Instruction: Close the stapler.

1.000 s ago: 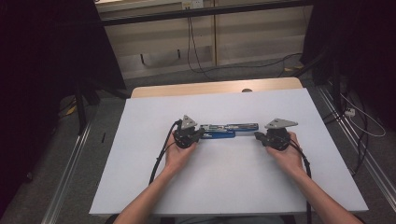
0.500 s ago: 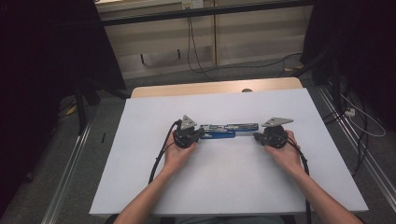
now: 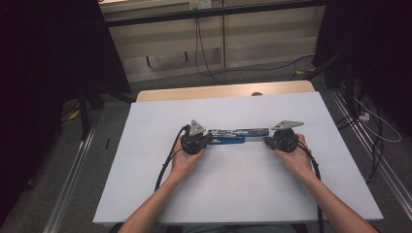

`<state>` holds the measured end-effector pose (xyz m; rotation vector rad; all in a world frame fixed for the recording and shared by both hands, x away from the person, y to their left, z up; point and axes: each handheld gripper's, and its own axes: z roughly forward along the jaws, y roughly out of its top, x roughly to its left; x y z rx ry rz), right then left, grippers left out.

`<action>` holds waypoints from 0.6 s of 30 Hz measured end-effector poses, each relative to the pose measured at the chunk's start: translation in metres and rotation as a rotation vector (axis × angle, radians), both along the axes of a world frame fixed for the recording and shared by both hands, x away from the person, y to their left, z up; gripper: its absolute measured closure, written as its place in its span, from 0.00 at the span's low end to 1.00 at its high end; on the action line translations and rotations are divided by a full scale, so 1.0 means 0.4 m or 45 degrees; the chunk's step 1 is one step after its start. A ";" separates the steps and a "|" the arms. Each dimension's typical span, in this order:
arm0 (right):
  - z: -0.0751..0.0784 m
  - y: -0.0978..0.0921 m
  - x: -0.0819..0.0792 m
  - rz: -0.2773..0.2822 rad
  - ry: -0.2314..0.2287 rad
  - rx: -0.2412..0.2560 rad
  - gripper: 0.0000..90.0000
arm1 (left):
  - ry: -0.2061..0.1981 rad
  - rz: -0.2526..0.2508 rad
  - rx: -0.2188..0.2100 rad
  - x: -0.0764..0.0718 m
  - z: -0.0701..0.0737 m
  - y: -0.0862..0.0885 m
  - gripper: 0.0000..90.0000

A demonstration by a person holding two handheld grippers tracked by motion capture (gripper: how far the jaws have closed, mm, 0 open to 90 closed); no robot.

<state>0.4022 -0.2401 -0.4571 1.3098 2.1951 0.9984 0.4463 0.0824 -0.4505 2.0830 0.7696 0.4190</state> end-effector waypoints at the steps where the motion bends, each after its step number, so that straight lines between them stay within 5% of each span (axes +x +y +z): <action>1: -0.001 0.000 0.001 -0.001 -0.002 0.002 1.00 | 0.003 -0.001 -0.007 0.000 -0.001 0.000 1.00; 18: 0.002 -0.001 0.005 -0.018 0.028 0.016 1.00 | 0.004 0.003 -0.008 0.000 -0.001 0.000 1.00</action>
